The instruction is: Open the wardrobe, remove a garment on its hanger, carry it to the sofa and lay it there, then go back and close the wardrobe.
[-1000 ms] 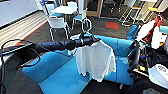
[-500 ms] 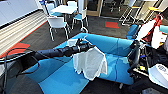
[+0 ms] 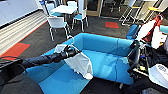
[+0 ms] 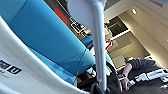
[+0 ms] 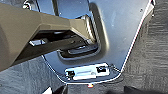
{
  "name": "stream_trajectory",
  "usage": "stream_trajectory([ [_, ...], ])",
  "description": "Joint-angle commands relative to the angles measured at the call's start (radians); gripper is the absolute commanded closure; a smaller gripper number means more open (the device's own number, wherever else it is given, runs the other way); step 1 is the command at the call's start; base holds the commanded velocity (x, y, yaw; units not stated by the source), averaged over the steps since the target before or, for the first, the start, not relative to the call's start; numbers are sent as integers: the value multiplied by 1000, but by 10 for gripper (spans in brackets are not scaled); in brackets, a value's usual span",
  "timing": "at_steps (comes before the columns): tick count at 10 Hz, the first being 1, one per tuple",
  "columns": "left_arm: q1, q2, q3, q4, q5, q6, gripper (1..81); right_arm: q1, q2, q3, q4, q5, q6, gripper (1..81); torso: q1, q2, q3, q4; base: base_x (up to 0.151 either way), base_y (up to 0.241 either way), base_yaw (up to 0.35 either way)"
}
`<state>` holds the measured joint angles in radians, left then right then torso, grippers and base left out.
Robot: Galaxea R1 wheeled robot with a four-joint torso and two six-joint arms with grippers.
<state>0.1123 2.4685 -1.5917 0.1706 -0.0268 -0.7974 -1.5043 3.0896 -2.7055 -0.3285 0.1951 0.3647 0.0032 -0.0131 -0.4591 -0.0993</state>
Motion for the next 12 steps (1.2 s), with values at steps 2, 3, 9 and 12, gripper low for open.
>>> stream_trajectory([
  [2, -126, -116, 38, 143, 2, 18, 811, -18, 8, 4, 6, -59, -3, 10, 0, 0, 0, 0, 0, 0, 0],
  [3, -86, -139, 51, 170, 4, 18, 811, -15, 8, 4, 6, -59, -3, 10, 0, 0, 0, 0, 0, 0, 0],
  [9, 114, -246, 30, 337, 4, 18, 811, -20, 8, 3, 6, -54, -3, 10, 0, 0, 0, 0, 0, 0, 0],
  [12, 220, -298, -30, 398, -4, 18, 811, -18, 8, 3, 5, -53, -3, 10, 0, 0, 0, 0, 0, 0, 0],
])
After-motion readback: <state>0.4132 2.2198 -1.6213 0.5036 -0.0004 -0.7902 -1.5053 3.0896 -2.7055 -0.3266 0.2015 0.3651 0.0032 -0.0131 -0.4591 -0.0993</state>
